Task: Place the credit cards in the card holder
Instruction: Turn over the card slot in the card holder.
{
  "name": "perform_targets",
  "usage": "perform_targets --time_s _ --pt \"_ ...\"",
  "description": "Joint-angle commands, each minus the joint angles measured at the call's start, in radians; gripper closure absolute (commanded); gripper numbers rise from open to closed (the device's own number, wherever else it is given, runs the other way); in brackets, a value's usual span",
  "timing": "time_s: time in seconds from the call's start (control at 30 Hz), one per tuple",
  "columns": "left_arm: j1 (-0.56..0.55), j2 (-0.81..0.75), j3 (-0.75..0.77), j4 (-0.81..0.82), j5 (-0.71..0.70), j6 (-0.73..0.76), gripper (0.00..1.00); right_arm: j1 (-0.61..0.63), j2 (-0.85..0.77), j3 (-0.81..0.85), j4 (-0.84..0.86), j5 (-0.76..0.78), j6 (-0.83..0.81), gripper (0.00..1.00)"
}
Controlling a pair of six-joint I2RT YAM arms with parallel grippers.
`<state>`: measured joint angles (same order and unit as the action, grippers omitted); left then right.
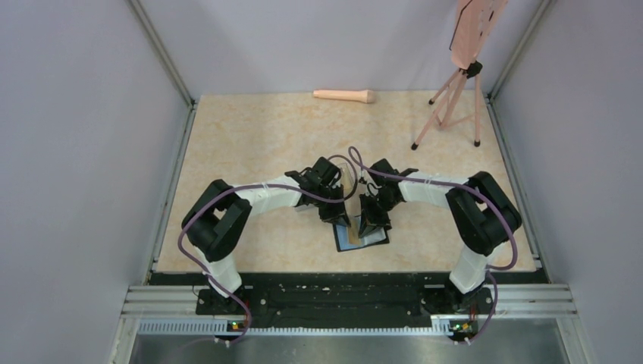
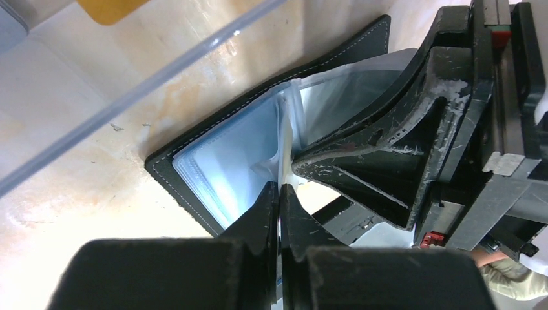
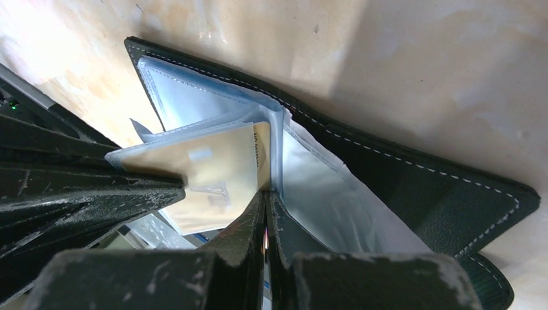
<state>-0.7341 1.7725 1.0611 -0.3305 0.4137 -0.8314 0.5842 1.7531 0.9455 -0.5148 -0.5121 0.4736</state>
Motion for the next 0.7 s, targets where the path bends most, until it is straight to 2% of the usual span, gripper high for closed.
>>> perform_targets --time_s 0.0,0.17,0.27,0.47,0.5,0.67 --pt "-0.004 -0.009 0.078 -0.085 -0.031 0.055 1.00 -0.001 -0.047 0.025 0.023 0.049 -0.012 0.98" --pt "-0.004 -0.024 0.134 -0.214 -0.095 0.108 1.00 -0.059 -0.126 0.029 0.056 0.031 0.029 0.95" --pt "-0.004 0.000 0.170 -0.210 -0.045 0.116 0.98 -0.114 -0.180 0.025 0.081 0.007 0.057 0.94" --pt "-0.014 0.100 0.230 -0.061 0.161 0.066 0.64 -0.206 -0.258 0.034 0.087 -0.006 0.090 0.90" --pt "-0.017 0.118 0.245 -0.056 0.173 0.062 0.62 -0.217 -0.267 0.036 0.087 -0.007 0.092 0.89" --pt "-0.026 0.225 0.310 -0.049 0.247 0.061 0.61 -0.258 -0.278 0.049 0.088 -0.015 0.094 0.89"
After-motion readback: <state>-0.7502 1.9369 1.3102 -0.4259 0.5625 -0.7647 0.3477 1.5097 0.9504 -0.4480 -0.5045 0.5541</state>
